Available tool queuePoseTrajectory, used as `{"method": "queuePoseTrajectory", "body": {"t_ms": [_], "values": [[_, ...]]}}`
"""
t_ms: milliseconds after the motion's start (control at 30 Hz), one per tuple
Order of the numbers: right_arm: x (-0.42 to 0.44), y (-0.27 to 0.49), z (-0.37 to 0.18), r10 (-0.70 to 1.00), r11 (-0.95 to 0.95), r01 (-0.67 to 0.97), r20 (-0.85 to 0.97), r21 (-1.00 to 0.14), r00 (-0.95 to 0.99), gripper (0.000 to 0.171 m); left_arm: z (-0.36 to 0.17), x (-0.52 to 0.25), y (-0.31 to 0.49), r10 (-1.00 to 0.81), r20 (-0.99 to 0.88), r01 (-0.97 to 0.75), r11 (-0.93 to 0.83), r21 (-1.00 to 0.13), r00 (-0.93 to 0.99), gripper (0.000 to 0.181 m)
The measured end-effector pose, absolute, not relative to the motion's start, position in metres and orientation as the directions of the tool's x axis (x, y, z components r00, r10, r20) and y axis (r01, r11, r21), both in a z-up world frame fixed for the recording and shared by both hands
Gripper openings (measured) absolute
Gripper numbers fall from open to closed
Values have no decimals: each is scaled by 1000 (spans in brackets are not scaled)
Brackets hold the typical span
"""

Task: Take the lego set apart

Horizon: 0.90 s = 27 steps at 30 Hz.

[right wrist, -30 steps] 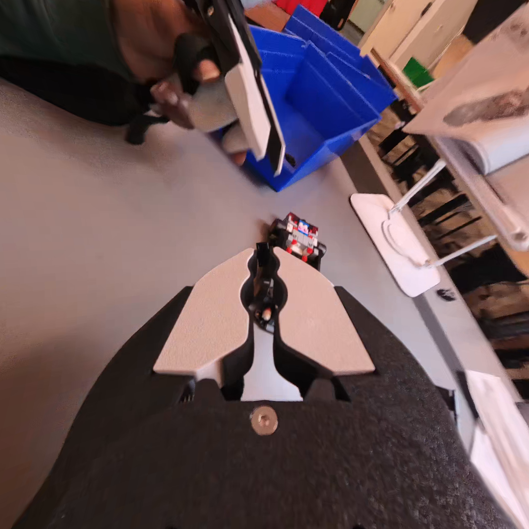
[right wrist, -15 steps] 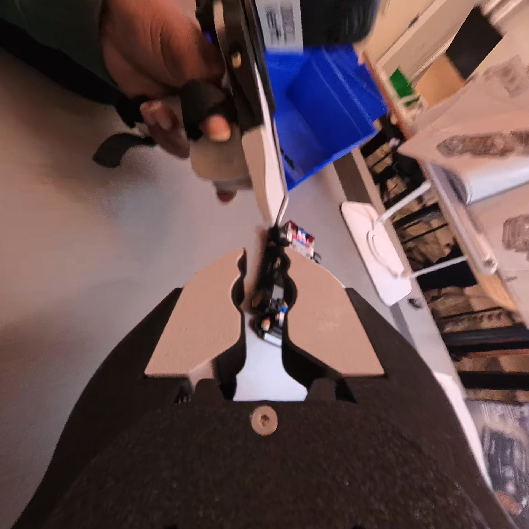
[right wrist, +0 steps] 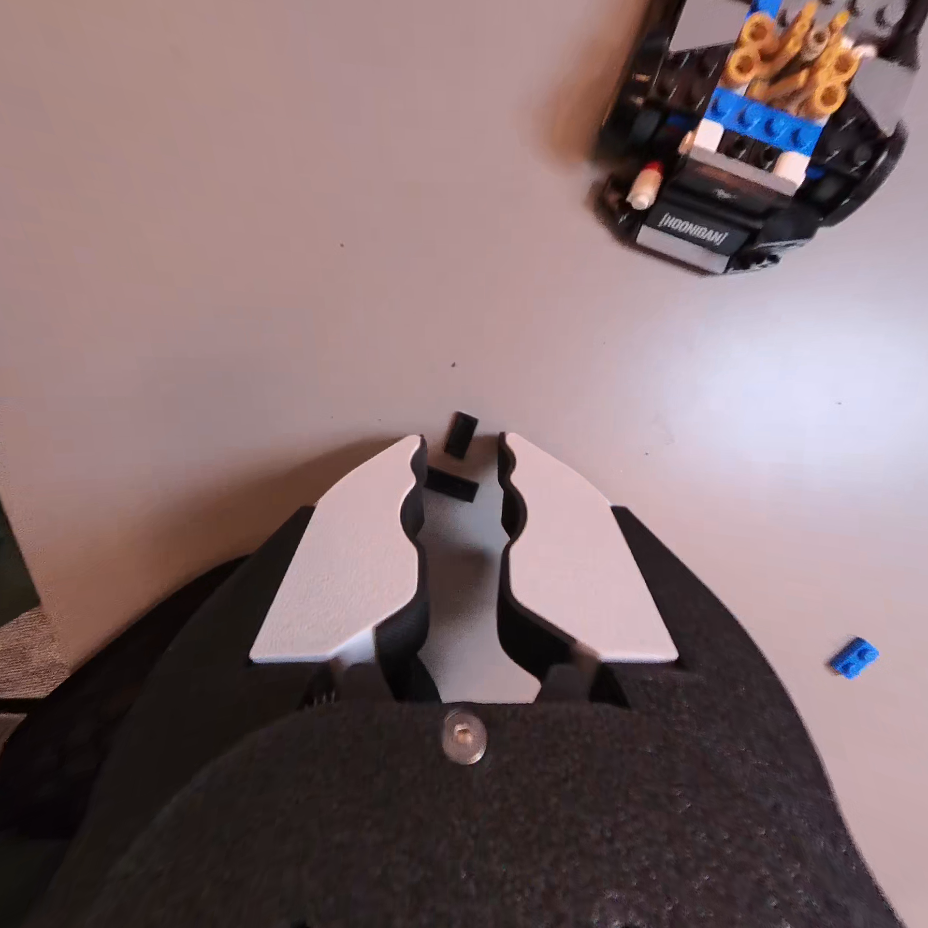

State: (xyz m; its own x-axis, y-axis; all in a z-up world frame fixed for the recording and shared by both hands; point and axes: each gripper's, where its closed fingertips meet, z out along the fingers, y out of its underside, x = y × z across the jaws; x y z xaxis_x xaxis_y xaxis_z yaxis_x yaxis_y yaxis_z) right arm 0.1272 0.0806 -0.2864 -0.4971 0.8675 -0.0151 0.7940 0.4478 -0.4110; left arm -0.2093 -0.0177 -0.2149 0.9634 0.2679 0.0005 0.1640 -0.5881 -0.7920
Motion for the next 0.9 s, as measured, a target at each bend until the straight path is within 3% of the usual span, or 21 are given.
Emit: {"method": "queuePoseTrajectory", "body": {"t_ms": [100,167,233,300,400,467,733,833,900], "values": [[125,78,-287,868,445,795,-19,-411,-496,16,-218,-204,-15,248,6,157,-595,-788,969,54],[125,75,-287,860,456,788,-23,-414,-510,8,-209,-189,-8,193,47,148,-553,-820,980,57],[116,79,-285,853,491,759,57,-427,-519,8,-196,-157,2,59,133,145,-496,-856,989,50],[96,72,-269,835,521,670,151,-528,-530,8,-191,-110,10,-116,266,180,-480,-858,957,43],[65,56,-233,807,569,493,331,-658,-489,8,-191,-39,14,-333,464,250,-521,-816,820,38],[55,44,-221,786,605,437,412,-666,-462,8,-191,-4,16,-414,551,285,-548,-786,725,37],[38,16,-207,699,712,324,590,-623,-403,7,-207,46,20,-430,704,338,-658,-673,565,27],[38,17,-211,681,731,327,613,-598,-401,8,-208,48,20,-432,717,343,-666,-663,547,5],[38,15,-207,682,729,304,613,-613,-399,8,-206,48,18,-449,705,325,-662,-675,548,3]]}}
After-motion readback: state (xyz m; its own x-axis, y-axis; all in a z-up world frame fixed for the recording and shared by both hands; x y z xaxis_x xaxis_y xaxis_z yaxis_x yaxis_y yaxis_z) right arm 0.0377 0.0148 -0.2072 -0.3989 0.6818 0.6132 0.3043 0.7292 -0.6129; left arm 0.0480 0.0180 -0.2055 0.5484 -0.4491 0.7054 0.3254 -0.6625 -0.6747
